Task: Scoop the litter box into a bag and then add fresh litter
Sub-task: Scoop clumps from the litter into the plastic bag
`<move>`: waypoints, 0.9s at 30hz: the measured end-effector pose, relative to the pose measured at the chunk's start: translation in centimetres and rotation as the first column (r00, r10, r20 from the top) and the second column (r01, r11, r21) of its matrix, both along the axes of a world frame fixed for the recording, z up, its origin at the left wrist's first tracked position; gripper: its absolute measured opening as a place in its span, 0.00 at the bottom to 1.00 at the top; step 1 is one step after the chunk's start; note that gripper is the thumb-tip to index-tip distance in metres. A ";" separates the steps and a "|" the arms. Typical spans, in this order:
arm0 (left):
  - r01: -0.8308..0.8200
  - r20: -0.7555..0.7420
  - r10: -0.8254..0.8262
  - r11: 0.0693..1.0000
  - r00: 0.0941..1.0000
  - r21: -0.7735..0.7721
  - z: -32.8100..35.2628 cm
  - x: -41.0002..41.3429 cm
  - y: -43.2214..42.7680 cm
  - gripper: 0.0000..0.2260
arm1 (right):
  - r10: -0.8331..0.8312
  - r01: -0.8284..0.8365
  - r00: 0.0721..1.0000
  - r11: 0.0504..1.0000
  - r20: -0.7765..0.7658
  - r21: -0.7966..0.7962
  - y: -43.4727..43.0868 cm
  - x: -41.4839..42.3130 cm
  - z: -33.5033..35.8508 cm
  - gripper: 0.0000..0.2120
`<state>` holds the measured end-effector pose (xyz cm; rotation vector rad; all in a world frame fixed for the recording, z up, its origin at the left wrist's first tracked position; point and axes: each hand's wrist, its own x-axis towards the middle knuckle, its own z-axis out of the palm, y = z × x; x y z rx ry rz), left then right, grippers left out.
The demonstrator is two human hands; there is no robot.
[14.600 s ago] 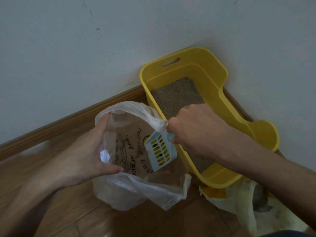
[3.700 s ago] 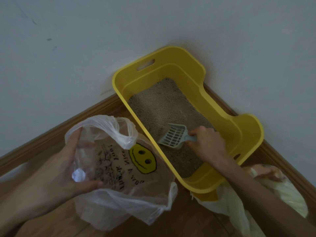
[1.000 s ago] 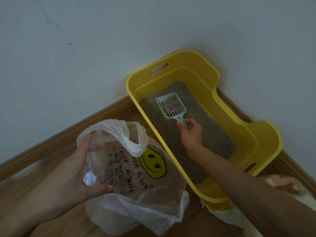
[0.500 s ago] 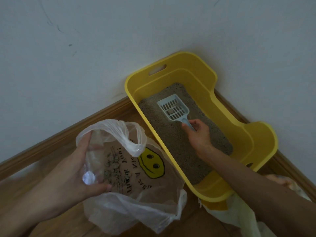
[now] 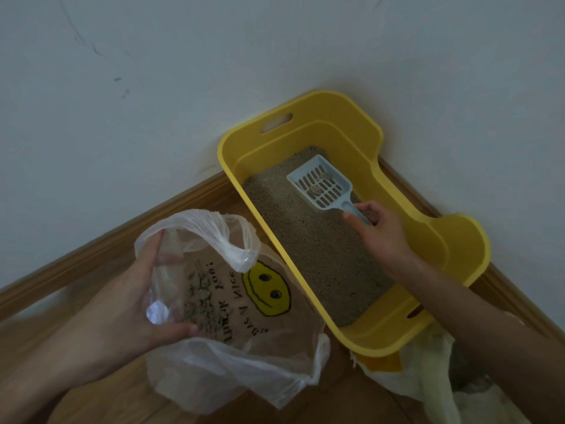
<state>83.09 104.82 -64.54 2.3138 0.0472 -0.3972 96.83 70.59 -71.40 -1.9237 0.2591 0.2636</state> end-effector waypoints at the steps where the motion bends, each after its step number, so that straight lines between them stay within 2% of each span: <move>1: -0.001 -0.002 0.001 1.000 1.000 0.002 0.1 0.0 0.0 0.52 | 0.010 -0.010 1.000 1.000 0.005 -0.009 -0.2 -0.2 0.4 0.01; 10: -0.032 -0.046 0.031 0.999 0.998 -0.032 1.2 0.1 -0.7 0.50 | 0.105 -0.102 0.994 0.993 0.040 -0.053 -1.9 -1.9 4.2 0.04; 16: -0.048 -0.070 0.047 0.999 0.996 -0.013 1.7 0.0 -0.7 0.56 | 0.263 -0.257 0.963 0.962 0.059 -0.091 -2.8 -3.1 7.9 0.05; 23: -0.051 -0.082 0.050 0.999 0.995 -0.010 1.8 -0.4 -0.2 0.58 | 0.542 -0.529 0.840 0.813 -0.015 -0.241 -4.0 -5.5 10.8 0.13; 27: -0.053 -0.088 0.053 0.999 0.995 0.009 1.8 -0.4 -0.3 0.58 | 0.588 -0.591 0.804 0.774 -0.088 -0.229 -3.5 -6.3 11.7 0.08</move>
